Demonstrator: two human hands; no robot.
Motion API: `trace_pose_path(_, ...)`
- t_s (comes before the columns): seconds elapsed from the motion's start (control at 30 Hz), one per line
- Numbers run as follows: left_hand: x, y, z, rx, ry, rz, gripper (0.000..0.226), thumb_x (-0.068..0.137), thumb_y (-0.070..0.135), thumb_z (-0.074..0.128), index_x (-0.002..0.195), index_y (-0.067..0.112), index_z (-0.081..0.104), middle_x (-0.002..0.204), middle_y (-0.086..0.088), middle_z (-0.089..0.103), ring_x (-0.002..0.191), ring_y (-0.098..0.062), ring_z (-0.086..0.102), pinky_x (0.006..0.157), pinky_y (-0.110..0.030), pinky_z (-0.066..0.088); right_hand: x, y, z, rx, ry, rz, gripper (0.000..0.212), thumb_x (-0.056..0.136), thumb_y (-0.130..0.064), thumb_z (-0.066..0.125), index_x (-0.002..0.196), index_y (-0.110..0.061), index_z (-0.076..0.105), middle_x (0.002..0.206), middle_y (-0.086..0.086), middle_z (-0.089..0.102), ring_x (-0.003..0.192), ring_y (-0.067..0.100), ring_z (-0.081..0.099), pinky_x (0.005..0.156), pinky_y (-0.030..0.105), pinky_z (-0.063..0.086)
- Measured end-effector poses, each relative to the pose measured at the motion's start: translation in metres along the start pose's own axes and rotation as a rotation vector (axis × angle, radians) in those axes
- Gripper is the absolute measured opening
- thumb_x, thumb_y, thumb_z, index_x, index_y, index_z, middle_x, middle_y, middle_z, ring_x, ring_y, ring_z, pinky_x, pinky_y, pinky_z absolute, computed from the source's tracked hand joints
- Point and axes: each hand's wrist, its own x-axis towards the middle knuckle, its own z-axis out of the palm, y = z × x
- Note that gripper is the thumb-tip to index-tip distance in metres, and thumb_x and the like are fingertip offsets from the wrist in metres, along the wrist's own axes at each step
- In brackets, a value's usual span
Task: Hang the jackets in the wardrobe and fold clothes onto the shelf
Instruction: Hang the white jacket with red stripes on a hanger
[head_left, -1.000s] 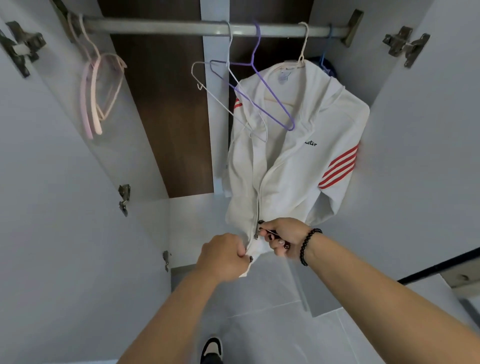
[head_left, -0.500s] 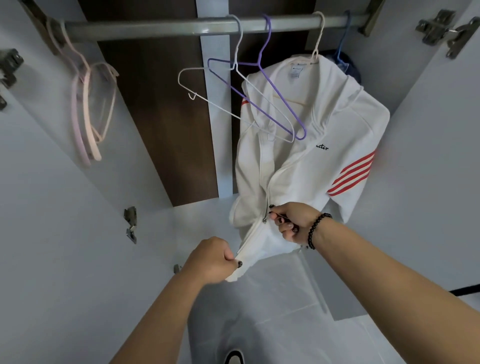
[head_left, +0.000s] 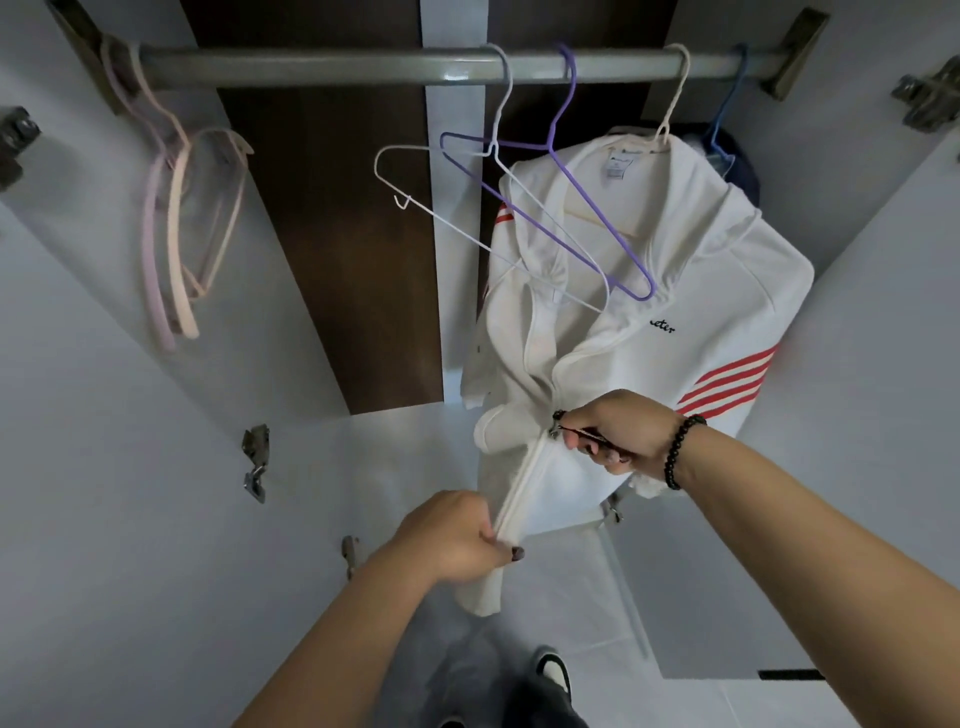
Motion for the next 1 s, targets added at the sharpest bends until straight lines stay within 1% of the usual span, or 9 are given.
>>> trace_pose_path(0.1,0.017,0.04,-0.008,-0.032,0.244,0.064,0.046,0.078,0.064,0.06,0.085,0.019,0.052,0.076,0.006,0.059,0.07,-0.015,0.056,0.057,-0.03,0.04,-0.003,-0.004,-0.017,-0.103,-0.069,0.023,0.029,0.089,-0.016,0.054,0.061,-0.008,0.056,0.053,0.001,0.042,0.037,0.01,0.028,0.037,0.017,0.021)
trace_pose_path(0.17,0.033,0.062,-0.01,-0.037,0.36,0.103,0.044,0.081,0.064,0.057,0.082,0.022,0.047,0.073,0.008,0.054,0.067,-0.015,0.055,0.054,-0.029,0.036,-0.001,-0.004,-0.028,-0.109,-0.102,0.036,0.028,0.089,-0.015,0.054,0.062,-0.007,0.056,0.053,0.001,0.043,0.036,0.01,0.029,0.036,0.016,0.021)
trace_pose_path(0.23,0.046,0.077,-0.006,-0.053,0.385,0.128,0.044,0.083,0.064,0.054,0.077,0.022,0.042,0.071,0.007,0.051,0.066,-0.016,0.052,0.052,-0.03,0.032,0.001,-0.001,-0.038,-0.091,-0.126,0.041,0.027,0.088,-0.014,0.054,0.061,-0.007,0.057,0.052,0.0,0.046,0.036,0.01,0.029,0.036,0.016,0.022)
trace_pose_path(0.4,0.067,0.092,0.015,-0.05,0.348,0.119,0.044,0.089,0.054,0.053,0.066,0.024,0.032,0.062,0.006,0.044,0.064,-0.02,0.048,0.051,-0.029,0.029,0.02,0.021,-0.062,0.043,-0.115,0.042,0.031,0.09,-0.017,0.056,0.061,-0.007,0.058,0.052,0.0,0.042,0.036,0.009,0.027,0.036,0.016,0.021)
trace_pose_path(0.53,0.08,0.093,0.016,-0.065,0.286,0.063,0.043,0.085,0.05,0.062,0.063,0.023,0.037,0.063,0.007,0.047,0.063,-0.016,0.048,0.052,-0.027,0.031,0.043,0.04,-0.069,0.299,-0.15,0.135,0.024,0.091,-0.015,0.054,0.069,-0.008,0.056,0.06,0.001,0.043,0.034,0.007,0.026,0.033,0.015,0.018)
trace_pose_path(0.63,0.086,0.09,0.017,-0.085,0.193,0.008,0.038,0.082,0.046,0.069,0.064,0.024,0.043,0.074,0.007,0.056,0.075,-0.019,0.058,0.062,-0.029,0.042,0.058,0.047,-0.066,0.399,-0.177,0.196,0.025,0.091,-0.012,0.052,0.066,-0.01,0.055,0.055,-0.002,0.044,0.032,0.005,0.027,0.031,0.014,0.018)
trace_pose_path(0.77,0.088,0.086,0.032,-0.147,0.178,-0.048,0.024,0.081,0.043,0.071,0.085,0.021,0.061,0.096,-0.004,0.068,0.091,-0.023,0.065,0.076,-0.03,0.05,0.069,0.043,-0.068,0.456,-0.163,0.21,0.027,0.094,-0.014,0.049,0.068,-0.01,0.054,0.046,-0.005,0.045,0.028,0.004,0.029,0.028,0.013,0.02)
trace_pose_path(0.9,0.088,0.07,0.052,-0.081,0.108,-0.139,0.039,0.08,0.048,0.069,0.066,0.023,0.043,0.076,0.006,0.053,0.075,-0.013,0.053,0.064,-0.023,0.042,0.071,0.033,-0.084,0.568,-0.113,0.152,0.03,0.095,-0.014,0.047,0.065,-0.01,0.051,0.045,-0.004,0.041,0.028,0.004,0.027,0.028,0.014,0.018)
trace_pose_path(1.0,0.083,0.05,0.07,-0.079,0.047,-0.218,0.045,0.08,0.052,0.068,0.065,0.023,0.037,0.069,0.01,0.042,0.074,-0.011,0.049,0.056,-0.023,0.033,0.07,0.021,-0.105,0.579,-0.068,0.1,0.029,0.094,-0.014,0.047,0.065,-0.011,0.05,0.045,-0.004,0.037,0.029,0.005,0.025,0.029,0.014,0.016)
